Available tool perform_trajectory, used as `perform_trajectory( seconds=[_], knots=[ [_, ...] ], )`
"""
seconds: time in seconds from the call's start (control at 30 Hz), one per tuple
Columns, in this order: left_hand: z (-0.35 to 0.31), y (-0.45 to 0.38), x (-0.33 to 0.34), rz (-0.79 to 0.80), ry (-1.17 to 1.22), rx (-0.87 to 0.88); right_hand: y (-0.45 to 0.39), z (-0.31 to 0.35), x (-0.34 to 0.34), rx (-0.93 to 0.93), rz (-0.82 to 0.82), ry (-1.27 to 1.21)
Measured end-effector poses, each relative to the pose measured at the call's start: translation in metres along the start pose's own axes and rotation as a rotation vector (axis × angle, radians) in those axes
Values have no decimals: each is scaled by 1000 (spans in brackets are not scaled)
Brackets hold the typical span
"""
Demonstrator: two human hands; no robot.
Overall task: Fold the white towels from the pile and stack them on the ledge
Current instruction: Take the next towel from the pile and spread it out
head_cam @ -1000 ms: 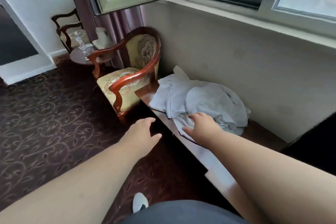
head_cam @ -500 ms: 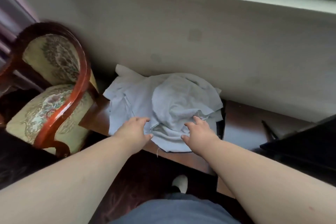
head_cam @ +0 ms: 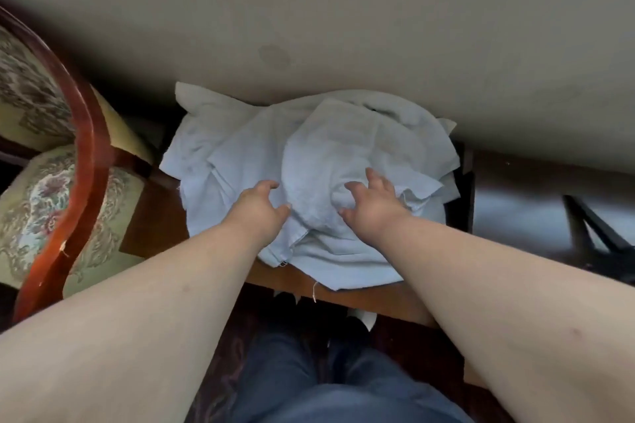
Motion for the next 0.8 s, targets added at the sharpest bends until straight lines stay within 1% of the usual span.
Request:
perform_trajectory(
  seconds=[0.07,0.1,0.17,0.23,0.3,0.33,0.4,0.43,0.53,0.6,0.67,0.77,0.8],
  knots=[
    [-11,-31,6,-11,104,16,-21,-2,7,34,-6,-30],
    [-17,-46,9,-14,203,13,-32,-3,11,51,-17,-58],
    [-28,-75,15,-27,357,-17,-56,-2,18,78,-78,-132],
    [-36,-97,19,-23,311,-28,-74,1,25,104,-138,-202],
    [-42,-104,19,-13,181,20,-84,5,30,141,-162,-254],
    [-46,-101,17,-1,132,65,-86,7,31,162,-152,-275],
    [-55,-87,10,55,126,159,-88,16,29,191,-155,-323],
    [-60,-76,7,105,154,205,-88,23,26,195,-197,-377],
    [-77,-36,-8,258,260,321,-72,42,8,133,-428,-656],
    [-87,-14,-21,315,317,360,-50,47,-3,94,-488,-713],
    [-94,5,-35,320,309,424,-24,51,-16,129,-525,-690],
    [-111,35,-53,229,274,642,17,61,-48,205,-710,-693],
    [-118,42,-55,188,272,662,32,65,-58,221,-773,-691]
  ],
)
Point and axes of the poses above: each hand's wrist, its own y-axis away from the middle knuckle, its own x-axis out of the palm, z = x × y, the point moved 1 cm from there along -y, towards the middle knuckle, and after that the axes turned 15 degrees about -x, right-handed, at the moved point
